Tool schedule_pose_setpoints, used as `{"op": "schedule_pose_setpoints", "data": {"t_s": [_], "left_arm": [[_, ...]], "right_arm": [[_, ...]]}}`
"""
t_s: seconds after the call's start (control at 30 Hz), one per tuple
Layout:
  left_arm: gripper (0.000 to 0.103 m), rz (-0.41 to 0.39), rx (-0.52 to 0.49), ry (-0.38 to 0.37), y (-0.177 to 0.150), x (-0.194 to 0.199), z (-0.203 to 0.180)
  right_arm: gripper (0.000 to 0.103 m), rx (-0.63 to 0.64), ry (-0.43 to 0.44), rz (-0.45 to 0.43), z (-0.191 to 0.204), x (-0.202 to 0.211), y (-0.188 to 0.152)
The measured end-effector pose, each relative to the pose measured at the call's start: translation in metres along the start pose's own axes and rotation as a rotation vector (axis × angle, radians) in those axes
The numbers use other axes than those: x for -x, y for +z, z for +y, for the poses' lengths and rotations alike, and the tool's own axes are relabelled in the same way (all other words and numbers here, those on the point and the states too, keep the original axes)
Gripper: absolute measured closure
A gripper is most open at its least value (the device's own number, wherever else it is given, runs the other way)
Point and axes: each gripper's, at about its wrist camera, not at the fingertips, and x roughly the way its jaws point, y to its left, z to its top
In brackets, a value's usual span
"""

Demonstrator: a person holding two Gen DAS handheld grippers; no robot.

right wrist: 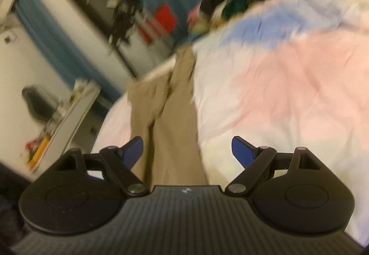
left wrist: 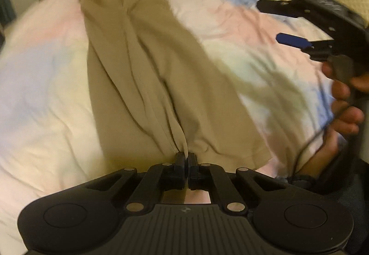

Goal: Fold clothes

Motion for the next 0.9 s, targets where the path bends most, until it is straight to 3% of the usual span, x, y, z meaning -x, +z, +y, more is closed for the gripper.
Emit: {"op": "schedule_pose_setpoints", "data": {"t_s": [0.07, 0.17, 0.2, 0.33, 0.47, 0.6, 0.77, 0.83, 0.9], "left_arm": [[0.081, 0.011, 0.087, -0.05, 0.0, -0.009, 0.017], [0.046, -0.022, 0.224, -0.095, -0.004, -0.008, 0.046], [0.038, -0.038, 0.27, -0.097, -0.005, -0.006, 0.056], [0.034, -0.081, 0.434, -0.066, -0.011, -0.001, 0.086], [0.026, -0.131, 0.509, 0.002, -0.014, -0.001, 0.102], [0.027, -0.068, 0.551, 0.018, -0.014, -0.016, 0.116], [0.026, 0.014, 0.546, -0.057, -0.018, -0.023, 0.116], [0.027, 0.037, 0.55, -0.082, -0.023, -0.021, 0.114], [0.039, 0.057, 0.55, -0.096, -0.027, -0.017, 0.111]], "right_arm": [[0.018, -0.027, 0.042, 0.104, -0.007, -0.012, -0.004], [0.018, -0.124, 0.091, 0.24, -0.026, -0.024, -0.015], [0.018, -0.14, 0.093, 0.275, -0.031, -0.026, -0.018], [0.018, -0.156, 0.055, 0.321, -0.041, -0.023, -0.029], [0.025, -0.147, 0.014, 0.362, -0.051, -0.021, -0.042], [0.033, -0.186, 0.047, 0.431, -0.058, -0.024, -0.058], [0.037, -0.193, 0.142, 0.568, -0.049, -0.031, -0.082], [0.039, -0.159, 0.108, 0.562, -0.045, -0.026, -0.086], [0.041, -0.182, 0.093, 0.557, -0.047, -0.024, -0.087]]}}
